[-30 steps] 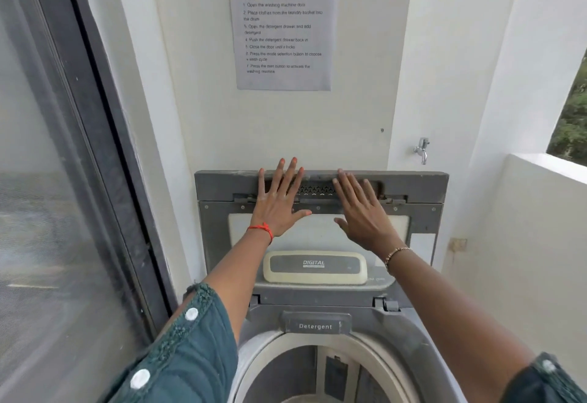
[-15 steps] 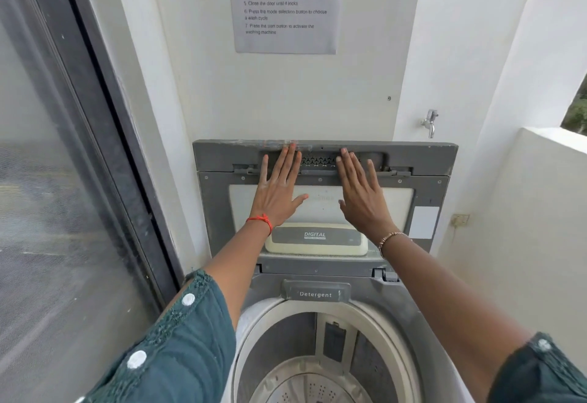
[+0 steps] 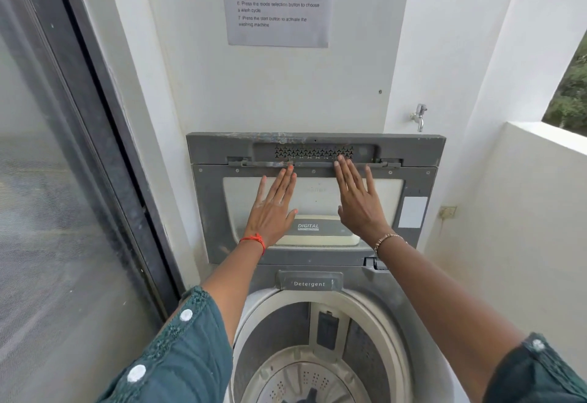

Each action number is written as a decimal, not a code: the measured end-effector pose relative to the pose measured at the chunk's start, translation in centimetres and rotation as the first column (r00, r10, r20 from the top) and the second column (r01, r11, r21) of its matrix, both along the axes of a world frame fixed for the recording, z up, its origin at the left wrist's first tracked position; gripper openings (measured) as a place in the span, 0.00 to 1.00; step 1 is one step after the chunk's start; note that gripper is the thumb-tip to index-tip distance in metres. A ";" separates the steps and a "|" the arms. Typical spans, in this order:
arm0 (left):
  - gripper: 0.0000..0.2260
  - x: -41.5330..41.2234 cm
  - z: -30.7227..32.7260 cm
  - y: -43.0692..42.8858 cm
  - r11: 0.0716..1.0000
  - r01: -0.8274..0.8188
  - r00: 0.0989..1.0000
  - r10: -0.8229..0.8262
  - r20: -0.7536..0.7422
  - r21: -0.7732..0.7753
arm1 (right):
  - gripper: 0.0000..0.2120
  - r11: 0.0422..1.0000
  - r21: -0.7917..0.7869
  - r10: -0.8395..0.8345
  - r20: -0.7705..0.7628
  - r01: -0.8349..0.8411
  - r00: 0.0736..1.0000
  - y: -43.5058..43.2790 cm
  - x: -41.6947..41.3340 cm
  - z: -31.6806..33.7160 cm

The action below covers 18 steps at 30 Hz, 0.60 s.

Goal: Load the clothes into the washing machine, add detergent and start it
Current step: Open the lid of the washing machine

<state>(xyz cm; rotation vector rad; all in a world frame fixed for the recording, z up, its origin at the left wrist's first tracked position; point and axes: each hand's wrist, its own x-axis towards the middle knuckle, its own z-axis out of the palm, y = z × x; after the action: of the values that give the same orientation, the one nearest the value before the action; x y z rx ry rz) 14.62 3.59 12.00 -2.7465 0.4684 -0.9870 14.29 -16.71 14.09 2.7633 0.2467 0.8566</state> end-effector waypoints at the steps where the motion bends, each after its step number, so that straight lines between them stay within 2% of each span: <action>1: 0.37 -0.2 -0.2 -0.3 1.000 0.016 1.000 -0.016 -0.003 0.001 | 0.43 1.000 0.000 0.004 0.000 -0.004 1.000 -0.2 -0.2 -0.1; 6: 0.35 -0.6 0.2 -2.5 0.990 0.127 0.992 -0.128 -0.019 -0.062 | 0.43 0.999 0.021 0.024 0.004 -0.024 1.000 -1.9 -2.3 -0.5; 10: 0.31 -1.6 0.7 -6.3 0.967 0.225 0.971 -0.232 -0.052 -0.122 | 0.40 0.999 0.038 0.013 -0.067 -0.010 0.998 -4.1 -5.1 -0.5; 14: 0.30 -3.0 0.2 -11.4 0.868 0.481 0.859 -0.495 -0.132 -0.124 | 0.38 0.997 0.063 -0.042 -0.178 0.054 0.983 -7.2 -8.4 -0.4; 18: 0.31 -4.9 0.0 -16.7 0.776 0.604 0.761 -0.629 -0.157 -0.182 | 0.38 0.979 0.074 -0.173 -0.215 0.192 0.961 -11.4 -12.3 -0.5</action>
<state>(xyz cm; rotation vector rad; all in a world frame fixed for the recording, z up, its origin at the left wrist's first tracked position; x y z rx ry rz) 9.72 -13.09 12.03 -2.8610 1.4799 -0.8501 1.96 -28.09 13.61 2.9081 -0.0152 0.5467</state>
